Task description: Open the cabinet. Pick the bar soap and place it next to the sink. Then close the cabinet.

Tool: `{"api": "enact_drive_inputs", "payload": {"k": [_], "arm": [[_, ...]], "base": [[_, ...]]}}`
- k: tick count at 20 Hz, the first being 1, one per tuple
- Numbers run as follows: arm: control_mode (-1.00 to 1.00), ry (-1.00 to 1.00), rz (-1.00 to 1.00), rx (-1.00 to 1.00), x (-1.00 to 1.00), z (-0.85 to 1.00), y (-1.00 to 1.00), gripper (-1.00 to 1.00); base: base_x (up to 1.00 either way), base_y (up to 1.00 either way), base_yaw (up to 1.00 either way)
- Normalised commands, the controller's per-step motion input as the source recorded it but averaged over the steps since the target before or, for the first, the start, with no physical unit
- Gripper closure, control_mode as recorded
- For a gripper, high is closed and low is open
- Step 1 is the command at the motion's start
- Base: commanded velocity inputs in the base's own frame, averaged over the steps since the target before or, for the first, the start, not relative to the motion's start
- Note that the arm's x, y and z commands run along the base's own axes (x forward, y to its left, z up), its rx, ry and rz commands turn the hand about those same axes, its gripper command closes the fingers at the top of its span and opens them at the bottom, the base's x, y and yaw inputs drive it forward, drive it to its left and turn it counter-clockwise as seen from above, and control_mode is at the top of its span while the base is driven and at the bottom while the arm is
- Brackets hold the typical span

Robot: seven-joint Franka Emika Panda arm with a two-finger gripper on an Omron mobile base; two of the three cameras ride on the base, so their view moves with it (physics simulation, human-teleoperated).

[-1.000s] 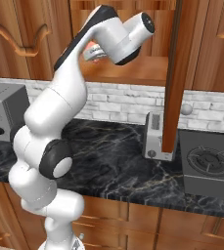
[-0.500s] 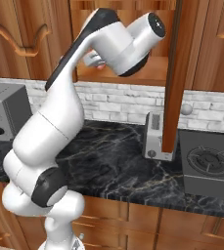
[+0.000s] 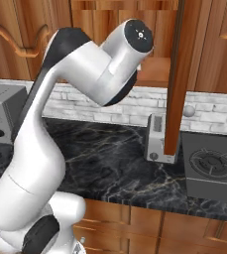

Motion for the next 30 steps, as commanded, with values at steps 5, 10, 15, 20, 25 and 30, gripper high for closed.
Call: {"api": "enact_drive_inputs", "payload": {"k": [5, 10, 15, 20, 25, 30], "arm": [[-1.00, -0.05, -0.35, -0.08, -0.81, -0.15, 0.17, 1.00], [-1.00, 0.06, -0.40, -0.13, -0.22, -0.41, 0.41, 1.00], [-1.00, 0.04, -0.31, -0.01, -0.44, -0.08, 0.49, 1.00], [-1.00, 0.00, -0.16, 0.00, -0.62, 0.00, 0.61, 1.00], [-1.00, 0.00, -0.02, 0.00, -0.68, 0.00, 0.29, 1.00], [-1.00, 0.00, 0.00, 0.00, -0.21, 0.00, 0.06, 1.00]], "base": [[0.00, 0.00, 0.00], [0.00, 0.00, 0.00], [0.00, 0.00, 0.00], [0.00, 0.00, 0.00], [0.00, 0.00, 0.00], [0.00, 0.00, 0.00]]}}
